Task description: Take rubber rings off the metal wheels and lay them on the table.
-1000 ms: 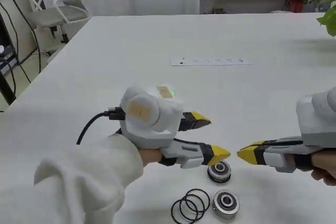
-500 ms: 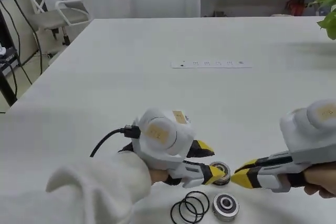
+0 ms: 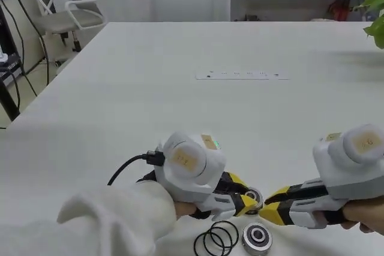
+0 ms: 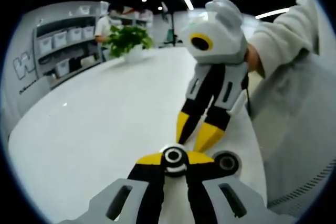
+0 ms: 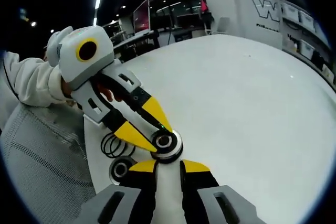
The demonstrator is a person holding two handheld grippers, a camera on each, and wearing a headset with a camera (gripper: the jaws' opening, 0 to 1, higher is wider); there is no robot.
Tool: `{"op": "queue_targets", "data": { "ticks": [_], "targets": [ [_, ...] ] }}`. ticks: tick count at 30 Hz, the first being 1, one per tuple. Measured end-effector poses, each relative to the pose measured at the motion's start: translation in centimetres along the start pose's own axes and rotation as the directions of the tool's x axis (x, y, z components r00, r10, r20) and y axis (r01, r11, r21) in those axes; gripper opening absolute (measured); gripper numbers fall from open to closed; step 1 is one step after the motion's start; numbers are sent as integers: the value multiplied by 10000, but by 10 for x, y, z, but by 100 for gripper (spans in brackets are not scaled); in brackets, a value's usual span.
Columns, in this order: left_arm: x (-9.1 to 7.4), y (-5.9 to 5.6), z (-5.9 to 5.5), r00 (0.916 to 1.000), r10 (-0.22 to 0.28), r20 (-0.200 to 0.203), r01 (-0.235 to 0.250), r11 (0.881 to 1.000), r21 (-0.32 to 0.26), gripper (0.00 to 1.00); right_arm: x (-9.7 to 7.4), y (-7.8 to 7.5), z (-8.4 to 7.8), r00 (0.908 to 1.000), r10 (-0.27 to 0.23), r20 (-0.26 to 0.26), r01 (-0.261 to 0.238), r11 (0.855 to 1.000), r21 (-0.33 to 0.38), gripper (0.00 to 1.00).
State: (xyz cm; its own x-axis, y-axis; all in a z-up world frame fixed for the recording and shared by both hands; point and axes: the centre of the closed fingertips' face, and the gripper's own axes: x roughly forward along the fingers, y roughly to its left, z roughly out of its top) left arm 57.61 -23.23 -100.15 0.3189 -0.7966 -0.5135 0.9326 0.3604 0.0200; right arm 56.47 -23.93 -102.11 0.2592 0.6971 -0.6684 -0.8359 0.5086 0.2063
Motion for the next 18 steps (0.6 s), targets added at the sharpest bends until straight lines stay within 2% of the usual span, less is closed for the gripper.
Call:
{"op": "queue_targets", "data": {
  "ticks": [7, 11, 14, 17, 18],
  "targets": [
    [-1, 1, 1, 9999, 81, 71, -80, 10000, -23, 14, 4, 1, 3, 9998, -90, 199, 98, 9993, -361, 19],
    [-1, 1, 1, 9999, 78, 89, -78, 9999, -80, 14, 6, 1, 3, 9997, -120, 222, 139, 9962, -857, 17],
    [-2, 0, 1, 9999, 81, 125, -79, 9998, -155, 14, 6, 1, 3, 9997, -176, 163, 192, 9950, -978, 16],
    [-2, 0, 0, 9999, 84, 136, -82, 9998, -164, 14, 4, 1, 1, 9999, -138, 28, 141, 9934, -1141, 10],
    [-3, 1, 0, 9999, 98, 132, -96, 9998, -177, 14, 3, -1, 0, 9998, -192, 13, 192, 9927, -1191, 1]
  ]
}}
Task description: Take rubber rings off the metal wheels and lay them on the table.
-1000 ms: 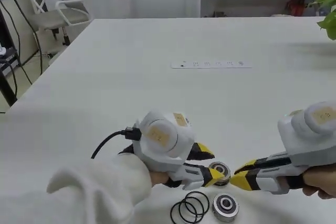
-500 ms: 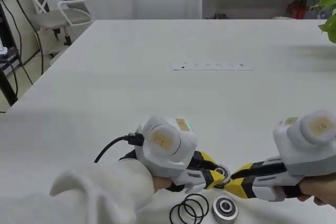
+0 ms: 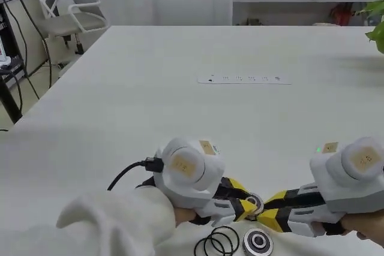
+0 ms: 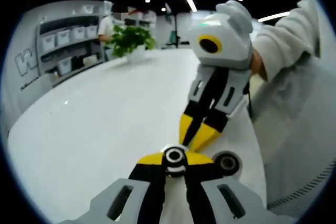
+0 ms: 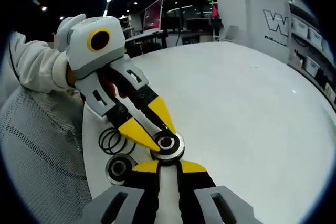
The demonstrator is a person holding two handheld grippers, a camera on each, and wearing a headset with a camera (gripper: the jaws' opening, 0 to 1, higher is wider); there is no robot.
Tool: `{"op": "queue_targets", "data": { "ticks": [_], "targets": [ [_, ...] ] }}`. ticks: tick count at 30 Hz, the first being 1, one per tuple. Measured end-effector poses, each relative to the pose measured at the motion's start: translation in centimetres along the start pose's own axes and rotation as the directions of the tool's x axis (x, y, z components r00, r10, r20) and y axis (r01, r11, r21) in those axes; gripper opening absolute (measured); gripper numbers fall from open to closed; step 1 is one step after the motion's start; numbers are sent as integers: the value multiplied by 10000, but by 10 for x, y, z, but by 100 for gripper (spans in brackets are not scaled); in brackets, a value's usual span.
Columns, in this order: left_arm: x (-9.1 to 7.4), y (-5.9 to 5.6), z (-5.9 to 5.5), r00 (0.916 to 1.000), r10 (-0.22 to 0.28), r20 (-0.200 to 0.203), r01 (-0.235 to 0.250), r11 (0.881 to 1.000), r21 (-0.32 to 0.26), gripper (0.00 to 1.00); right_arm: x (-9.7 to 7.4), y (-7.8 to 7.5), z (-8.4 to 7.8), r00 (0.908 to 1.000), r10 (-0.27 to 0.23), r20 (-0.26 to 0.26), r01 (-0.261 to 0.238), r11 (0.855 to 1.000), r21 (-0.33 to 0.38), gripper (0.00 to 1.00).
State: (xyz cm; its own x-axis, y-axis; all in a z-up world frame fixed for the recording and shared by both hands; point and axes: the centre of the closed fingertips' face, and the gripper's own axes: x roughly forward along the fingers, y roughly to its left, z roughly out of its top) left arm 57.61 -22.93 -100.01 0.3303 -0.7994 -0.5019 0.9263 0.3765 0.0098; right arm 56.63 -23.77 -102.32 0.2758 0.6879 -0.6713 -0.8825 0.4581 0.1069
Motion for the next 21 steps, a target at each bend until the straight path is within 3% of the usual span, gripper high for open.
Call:
{"op": "queue_targets", "data": {
  "ticks": [1, 5, 10, 15, 21],
  "targets": [
    [0, 0, 0, 10000, -30, 18, 30, 10000, -47, 14, 0, -5, 3, 9996, -192, 217, 196, 9996, -185, 0],
    [0, 0, 0, 10000, 7, 8, -7, 9999, -109, 14, 0, -2, 1, 9999, -116, 60, 118, 9998, -175, 0],
    [1, -1, 0, 10000, 13, 14, -13, 9999, -115, 14, 0, -5, 1, 9998, -188, -15, 189, 9952, 964, 0],
    [0, -1, 0, 10000, 3, 28, -2, 9999, -132, 14, -4, -9, 2, 9997, -191, 124, 158, 9737, 2273, 0],
    [0, -1, 0, 10000, 17, 28, -16, 9999, -137, 14, -6, -8, 2, 9997, -154, 164, 105, 9636, 2672, 0]
  ]
}}
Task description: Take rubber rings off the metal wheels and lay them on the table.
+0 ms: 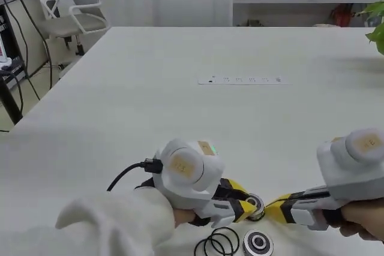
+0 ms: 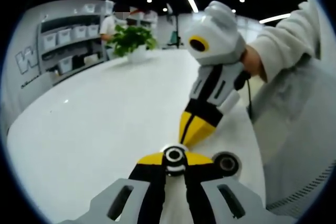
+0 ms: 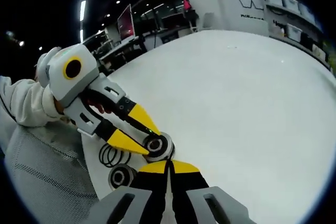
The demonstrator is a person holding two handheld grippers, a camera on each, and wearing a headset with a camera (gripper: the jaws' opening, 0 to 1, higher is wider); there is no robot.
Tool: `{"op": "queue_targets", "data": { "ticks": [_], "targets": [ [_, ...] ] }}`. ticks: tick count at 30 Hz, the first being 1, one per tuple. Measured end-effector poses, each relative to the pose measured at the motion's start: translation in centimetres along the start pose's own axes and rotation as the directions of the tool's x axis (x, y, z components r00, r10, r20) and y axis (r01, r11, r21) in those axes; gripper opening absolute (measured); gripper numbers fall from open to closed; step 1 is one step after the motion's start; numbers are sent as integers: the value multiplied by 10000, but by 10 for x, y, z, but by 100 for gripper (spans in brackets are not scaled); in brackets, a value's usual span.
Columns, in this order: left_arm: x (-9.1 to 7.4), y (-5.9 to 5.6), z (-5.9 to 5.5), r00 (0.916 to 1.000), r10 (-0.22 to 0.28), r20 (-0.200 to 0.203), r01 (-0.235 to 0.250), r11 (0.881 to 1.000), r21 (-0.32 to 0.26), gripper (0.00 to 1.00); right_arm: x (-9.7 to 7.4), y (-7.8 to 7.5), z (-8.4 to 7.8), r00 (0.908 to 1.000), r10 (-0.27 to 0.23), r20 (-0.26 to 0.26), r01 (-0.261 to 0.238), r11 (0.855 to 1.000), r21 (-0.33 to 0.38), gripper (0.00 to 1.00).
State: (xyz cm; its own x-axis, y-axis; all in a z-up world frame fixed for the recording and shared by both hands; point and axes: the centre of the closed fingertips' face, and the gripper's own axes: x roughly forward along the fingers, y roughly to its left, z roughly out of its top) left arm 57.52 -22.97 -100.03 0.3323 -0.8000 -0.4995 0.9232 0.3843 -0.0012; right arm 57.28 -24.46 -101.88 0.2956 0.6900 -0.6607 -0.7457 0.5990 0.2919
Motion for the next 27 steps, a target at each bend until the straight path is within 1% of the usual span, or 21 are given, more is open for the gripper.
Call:
{"op": "queue_targets", "data": {
  "ticks": [3, 4, 6, 7, 8, 9, 10, 12, 13, 14, 15, 21, 27],
  "targets": [
    [0, 0, 0, 10000, 2, 4, -2, 10000, -12, 14, 0, -1, 1, 10000, 9, 59, -10, 10000, 97, 0],
    [0, 0, 0, 10000, -2, 2, 2, 10000, 4, 14, -2, -2, 4, 9997, -98, 237, 98, 10000, 5, 0],
    [0, 0, 0, 10000, -4, -1, 4, 10000, 30, 14, -4, -2, 6, 9995, -40, 307, 36, 9999, 142, 0],
    [0, 0, 0, 10000, -5, -3, 5, 10000, 36, 14, -5, 0, 10, 9985, 42, 545, -65, 9991, 416, 0],
    [0, 0, 0, 10000, -1, -3, 1, 10000, 32, 14, -5, 3, 14, 9967, 216, 782, -267, 9976, 637, 0],
    [0, 0, 0, 10000, 2, -6, -2, 10000, 44, 14, -7, 2, 12, 9976, 185, 671, -240, 9964, 814, 0],
    [0, 0, 0, 10000, 2, -8, -2, 10000, 51, 14, -6, 2, 10, 9979, 161, 628, -211, 9965, 803, 0],
    [0, 0, -1, 10000, 5, -10, -5, 10000, 60, 14, -7, 5, 10, 9977, 154, 657, -209, 9962, 843, 0],
    [0, 0, -1, 10000, 8, 0, -8, 10000, 83, 14, -7, 6, 11, 9974, 201, 685, -268, 9949, 976, 0],
    [0, 0, -1, 10000, 21, 4, -21, 9999, 156, 13, -7, 7, 11, 9970, 278, 728, -352, 9941, 1028, 0],
    [1, 0, -1, 10000, 62, -17, -61, 9990, 448, 13, -7, 9, 11, 9972, 219, 711, -296, 9936, 1087, 0],
    [2, 1, 0, 10000, 87, -19, -86, 9991, 420, 14, -7, 10, 12, 9971, 179, 746, -270, 9921, 1229, 0],
    [1, 1, -1, 10000, 90, 3, -90, 9993, 366, 14, -6, 16, 14, 9968, 329, 734, -413, 9924, 1159, 0]
  ]
}}
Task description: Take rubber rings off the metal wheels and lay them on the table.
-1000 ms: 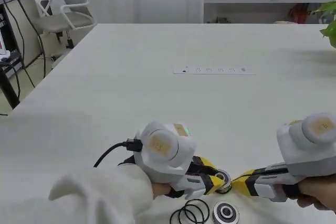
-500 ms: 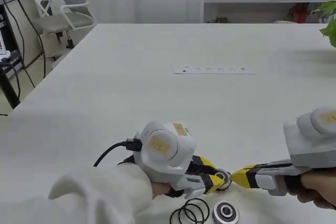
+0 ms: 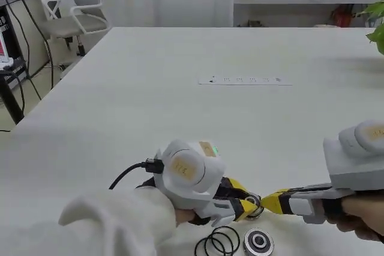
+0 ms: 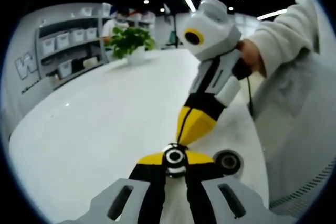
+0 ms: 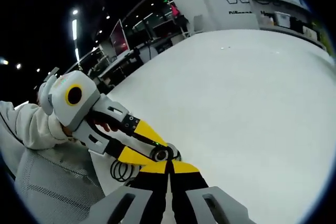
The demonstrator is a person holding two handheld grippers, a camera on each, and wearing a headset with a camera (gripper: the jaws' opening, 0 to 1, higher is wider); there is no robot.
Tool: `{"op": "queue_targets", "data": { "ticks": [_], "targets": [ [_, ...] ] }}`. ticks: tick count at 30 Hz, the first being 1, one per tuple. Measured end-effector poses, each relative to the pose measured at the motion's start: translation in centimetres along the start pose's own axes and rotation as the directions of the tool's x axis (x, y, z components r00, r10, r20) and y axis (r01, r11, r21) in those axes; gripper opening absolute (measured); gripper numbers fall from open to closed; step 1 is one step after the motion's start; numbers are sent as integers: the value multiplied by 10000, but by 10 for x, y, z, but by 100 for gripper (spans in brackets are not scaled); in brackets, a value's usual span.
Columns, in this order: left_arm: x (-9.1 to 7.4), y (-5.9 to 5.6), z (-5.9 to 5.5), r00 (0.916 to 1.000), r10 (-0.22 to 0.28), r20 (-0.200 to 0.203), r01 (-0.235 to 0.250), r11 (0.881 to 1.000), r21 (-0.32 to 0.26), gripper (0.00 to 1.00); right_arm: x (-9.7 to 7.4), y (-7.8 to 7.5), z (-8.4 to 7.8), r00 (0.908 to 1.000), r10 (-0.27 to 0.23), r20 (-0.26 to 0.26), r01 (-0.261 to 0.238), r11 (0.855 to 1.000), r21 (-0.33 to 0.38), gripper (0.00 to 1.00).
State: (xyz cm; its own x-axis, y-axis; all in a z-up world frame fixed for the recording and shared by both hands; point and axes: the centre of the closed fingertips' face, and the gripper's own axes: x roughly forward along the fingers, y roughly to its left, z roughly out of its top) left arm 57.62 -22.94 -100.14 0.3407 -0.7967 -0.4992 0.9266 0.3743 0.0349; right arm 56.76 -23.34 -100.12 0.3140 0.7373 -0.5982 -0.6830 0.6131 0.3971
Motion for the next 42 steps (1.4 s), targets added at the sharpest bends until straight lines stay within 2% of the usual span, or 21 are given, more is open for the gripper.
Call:
{"op": "queue_targets", "data": {
  "ticks": [21, 42],
  "targets": [
    [-2, 0, -1, 10000, -63, 44, 62, 10000, 36, 14, 3, 6, -1, 9998, 96, -183, -110, 9968, -789, 0],
    [-2, 0, 0, 9999, -72, 70, 72, 10000, 51, 14, 3, 9, 6, 9992, 393, 16, -391, 9971, -654, 0]
  ]
}}
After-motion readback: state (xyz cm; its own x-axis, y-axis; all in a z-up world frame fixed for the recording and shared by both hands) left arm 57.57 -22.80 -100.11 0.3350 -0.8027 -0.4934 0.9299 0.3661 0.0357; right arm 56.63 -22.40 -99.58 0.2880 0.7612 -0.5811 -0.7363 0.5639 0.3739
